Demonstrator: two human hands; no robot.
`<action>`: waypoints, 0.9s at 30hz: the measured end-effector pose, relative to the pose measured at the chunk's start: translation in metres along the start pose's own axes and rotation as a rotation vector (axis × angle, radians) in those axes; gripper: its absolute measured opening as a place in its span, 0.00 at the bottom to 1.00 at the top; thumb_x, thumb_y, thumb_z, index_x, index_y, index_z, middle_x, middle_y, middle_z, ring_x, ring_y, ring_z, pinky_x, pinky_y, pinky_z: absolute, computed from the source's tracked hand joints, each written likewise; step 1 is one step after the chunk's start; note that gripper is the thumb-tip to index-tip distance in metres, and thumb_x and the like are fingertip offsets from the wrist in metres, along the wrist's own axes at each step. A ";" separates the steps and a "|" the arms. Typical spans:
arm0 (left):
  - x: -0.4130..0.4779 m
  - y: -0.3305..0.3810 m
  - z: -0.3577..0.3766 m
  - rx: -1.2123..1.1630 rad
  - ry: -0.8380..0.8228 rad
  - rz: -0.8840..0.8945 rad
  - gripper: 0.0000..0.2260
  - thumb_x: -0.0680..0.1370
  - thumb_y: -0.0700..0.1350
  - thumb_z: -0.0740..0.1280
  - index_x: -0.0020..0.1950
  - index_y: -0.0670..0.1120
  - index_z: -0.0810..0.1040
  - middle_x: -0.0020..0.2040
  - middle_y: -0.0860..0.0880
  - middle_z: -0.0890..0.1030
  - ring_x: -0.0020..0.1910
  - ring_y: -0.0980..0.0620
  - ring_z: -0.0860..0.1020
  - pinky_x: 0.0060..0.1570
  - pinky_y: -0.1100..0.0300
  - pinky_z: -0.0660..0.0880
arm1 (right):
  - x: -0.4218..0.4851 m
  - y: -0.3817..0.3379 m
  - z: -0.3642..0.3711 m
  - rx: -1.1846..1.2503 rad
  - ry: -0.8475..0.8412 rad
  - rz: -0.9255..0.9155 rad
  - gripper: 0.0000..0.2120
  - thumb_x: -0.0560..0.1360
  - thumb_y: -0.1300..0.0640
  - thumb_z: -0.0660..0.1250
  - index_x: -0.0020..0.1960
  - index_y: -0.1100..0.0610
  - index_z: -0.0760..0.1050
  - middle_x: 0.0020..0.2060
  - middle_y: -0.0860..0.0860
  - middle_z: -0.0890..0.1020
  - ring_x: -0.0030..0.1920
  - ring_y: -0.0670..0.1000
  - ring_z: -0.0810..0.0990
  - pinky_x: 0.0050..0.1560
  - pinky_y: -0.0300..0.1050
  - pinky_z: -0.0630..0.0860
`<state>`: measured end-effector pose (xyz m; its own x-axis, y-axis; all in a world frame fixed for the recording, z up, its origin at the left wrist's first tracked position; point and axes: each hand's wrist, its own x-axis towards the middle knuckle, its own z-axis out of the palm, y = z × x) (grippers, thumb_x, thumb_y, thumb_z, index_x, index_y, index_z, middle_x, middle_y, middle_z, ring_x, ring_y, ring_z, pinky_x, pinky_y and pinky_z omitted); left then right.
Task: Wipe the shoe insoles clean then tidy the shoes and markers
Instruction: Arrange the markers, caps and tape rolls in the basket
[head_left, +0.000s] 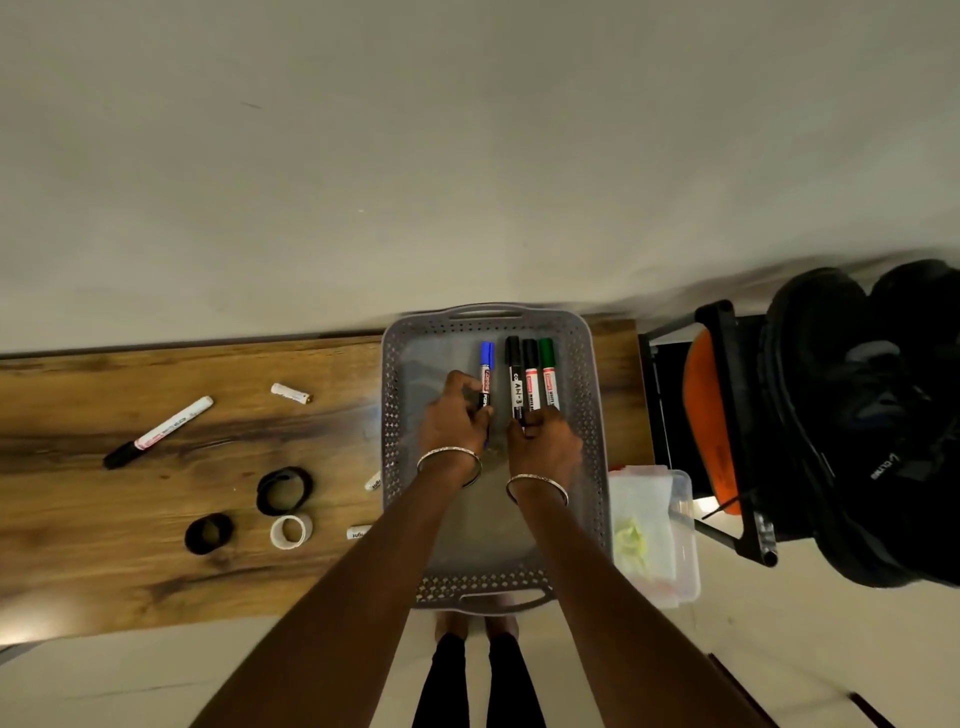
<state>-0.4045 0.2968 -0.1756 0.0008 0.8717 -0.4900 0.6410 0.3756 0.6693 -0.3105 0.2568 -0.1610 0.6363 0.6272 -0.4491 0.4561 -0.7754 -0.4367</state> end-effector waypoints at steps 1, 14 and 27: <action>0.002 0.002 0.004 -0.013 0.008 -0.005 0.13 0.76 0.40 0.73 0.58 0.47 0.75 0.45 0.47 0.85 0.45 0.46 0.83 0.47 0.53 0.80 | 0.001 0.001 0.000 -0.007 0.002 -0.007 0.10 0.75 0.54 0.71 0.53 0.58 0.81 0.48 0.57 0.85 0.51 0.60 0.83 0.48 0.48 0.77; 0.012 0.009 0.027 -0.017 -0.003 -0.042 0.16 0.73 0.42 0.76 0.58 0.45 0.78 0.50 0.45 0.85 0.48 0.47 0.83 0.47 0.62 0.75 | 0.001 0.005 -0.006 0.023 0.032 0.044 0.19 0.77 0.50 0.70 0.61 0.57 0.68 0.54 0.60 0.83 0.53 0.63 0.82 0.48 0.52 0.77; 0.006 0.004 0.022 -0.069 -0.033 -0.025 0.13 0.76 0.41 0.73 0.59 0.44 0.77 0.49 0.45 0.84 0.47 0.48 0.82 0.51 0.54 0.79 | -0.004 0.003 -0.009 -0.006 0.076 0.155 0.18 0.79 0.50 0.66 0.62 0.61 0.71 0.57 0.62 0.81 0.57 0.64 0.81 0.55 0.56 0.77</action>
<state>-0.3846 0.2963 -0.1878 0.0111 0.8514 -0.5243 0.5867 0.4190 0.6929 -0.3058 0.2515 -0.1538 0.7442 0.4934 -0.4502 0.3529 -0.8628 -0.3621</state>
